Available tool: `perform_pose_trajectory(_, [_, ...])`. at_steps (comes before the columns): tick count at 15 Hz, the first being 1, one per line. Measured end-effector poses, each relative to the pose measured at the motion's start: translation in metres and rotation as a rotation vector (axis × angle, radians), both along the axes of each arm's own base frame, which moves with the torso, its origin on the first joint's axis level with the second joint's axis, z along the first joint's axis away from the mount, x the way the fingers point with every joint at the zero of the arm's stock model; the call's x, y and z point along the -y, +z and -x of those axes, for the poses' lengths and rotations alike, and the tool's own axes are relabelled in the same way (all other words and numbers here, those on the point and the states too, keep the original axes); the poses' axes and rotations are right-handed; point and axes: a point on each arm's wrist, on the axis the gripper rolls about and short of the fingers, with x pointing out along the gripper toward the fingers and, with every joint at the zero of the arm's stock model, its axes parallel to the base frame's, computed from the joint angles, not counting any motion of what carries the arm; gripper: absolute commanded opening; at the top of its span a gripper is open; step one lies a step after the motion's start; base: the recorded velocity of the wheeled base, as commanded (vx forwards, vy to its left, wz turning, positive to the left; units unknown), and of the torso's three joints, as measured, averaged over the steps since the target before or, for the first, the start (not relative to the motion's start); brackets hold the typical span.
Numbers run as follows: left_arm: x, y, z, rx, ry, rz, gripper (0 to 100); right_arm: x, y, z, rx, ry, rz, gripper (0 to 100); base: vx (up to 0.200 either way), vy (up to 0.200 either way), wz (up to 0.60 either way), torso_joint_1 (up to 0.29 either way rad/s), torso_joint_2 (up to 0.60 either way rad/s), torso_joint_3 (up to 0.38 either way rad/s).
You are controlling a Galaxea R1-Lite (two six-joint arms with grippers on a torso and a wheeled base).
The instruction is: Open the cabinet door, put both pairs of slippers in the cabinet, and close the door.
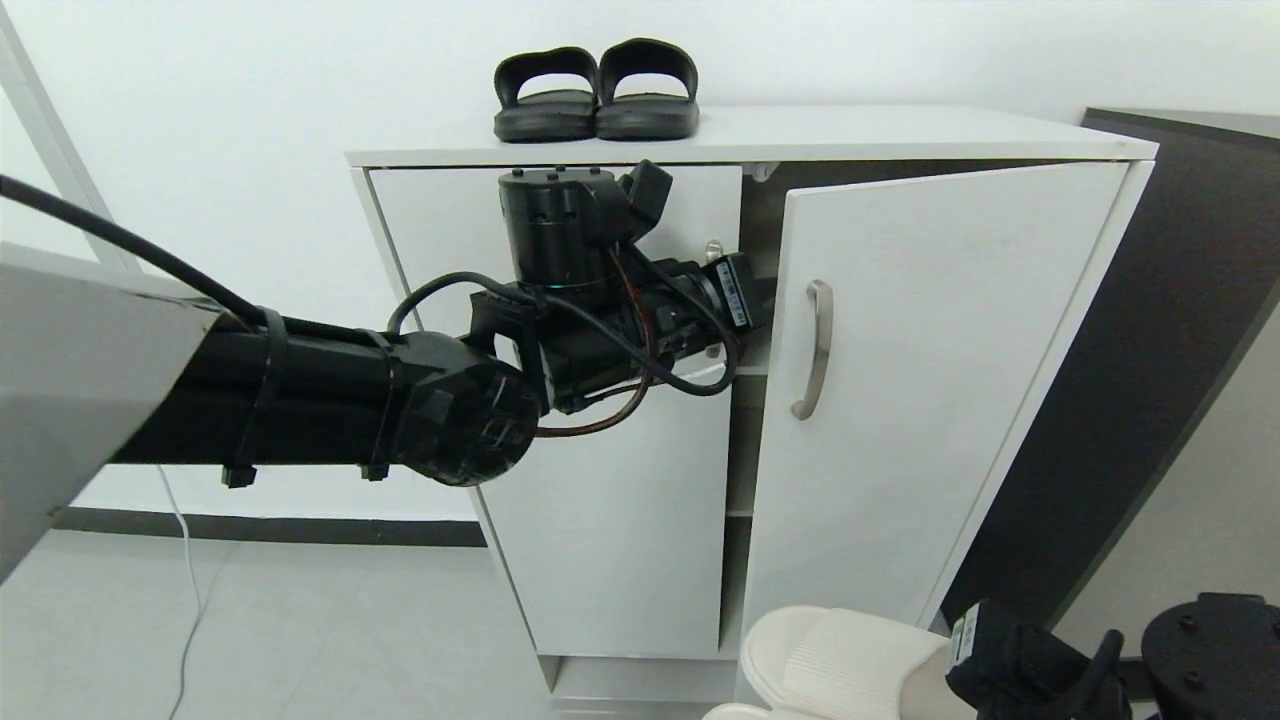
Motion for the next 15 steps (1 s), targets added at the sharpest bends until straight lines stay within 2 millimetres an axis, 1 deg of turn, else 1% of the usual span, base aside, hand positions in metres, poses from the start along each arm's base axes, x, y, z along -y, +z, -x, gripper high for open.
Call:
perform_pose_trajectory(2, [0.0,-0.004,0.002,-0.012,0.005,-0.01,0,0.0,-0.001,0.001,-0.004,0.006,0.006,0,-0.2,0.0,0.0,-0.002,0.0,0.005])
perform_pose_trajectory(3, [0.0,-0.006,0.007,-0.019,-0.003,-0.017,0,0.0,-0.003,0.002,-0.007,0.012,0.009,0,-0.2,0.0,0.0,-0.002,0.0,0.007])
perform_pose_trajectory(4, [0.002,-0.007,0.016,-0.026,-0.023,-0.025,0,-0.001,-0.003,0.003,-0.009,0.017,0.012,0,-0.2,0.0,0.0,0.002,0.0,0.007])
perform_pose_trajectory(5, [0.008,-0.008,0.03,-0.031,-0.061,-0.037,0,-0.001,-0.004,0.005,-0.01,0.026,0.014,0,-0.2,0.0,0.0,-0.002,0.0,0.002])
perform_pose_trajectory(7, [0.023,-0.004,0.058,0.024,-0.148,-0.036,0,-0.002,-0.004,0.006,-0.011,0.032,0.015,0,-0.2,0.0,0.0,0.002,0.0,0.005])
perform_pose_trajectory(8, [0.025,-0.001,0.066,0.049,-0.168,-0.028,0,-0.002,-0.005,0.006,-0.013,0.034,0.017,0,0.0,0.0,0.0,0.0,0.0,0.0])
perform_pose_trajectory(10, [0.023,0.002,0.068,0.062,-0.166,-0.019,0,-0.002,-0.005,0.006,-0.01,0.031,0.016,0,0.0,0.0,0.0,0.0,0.0,0.0])
perform_pose_trajectory(11, [0.02,0.003,0.067,0.065,-0.156,-0.017,0,-0.003,-0.003,0.004,-0.009,0.021,0.01,0,0.0,0.0,0.0,0.0,0.0,0.0])
perform_pose_trajectory(12, [0.012,0.003,0.061,0.061,-0.129,-0.022,0,-0.004,-0.001,0.0,-0.004,-0.003,0.006,0,0.0,0.0,0.0,0.0,0.0,0.0])
perform_pose_trajectory(14, [-0.017,0.01,0.051,0.061,-0.049,-0.034,0,-0.007,0.009,-0.025,0.036,-0.182,-0.016,0,0.0,0.0,0.0,0.0,0.0,0.0])
perform_pose_trajectory(15, [-0.032,0.013,0.052,0.065,-0.017,-0.057,0,-0.01,0.014,-0.039,0.039,-0.29,-0.038,0,0.0,0.0,0.0,0.0,0.0,0.0])
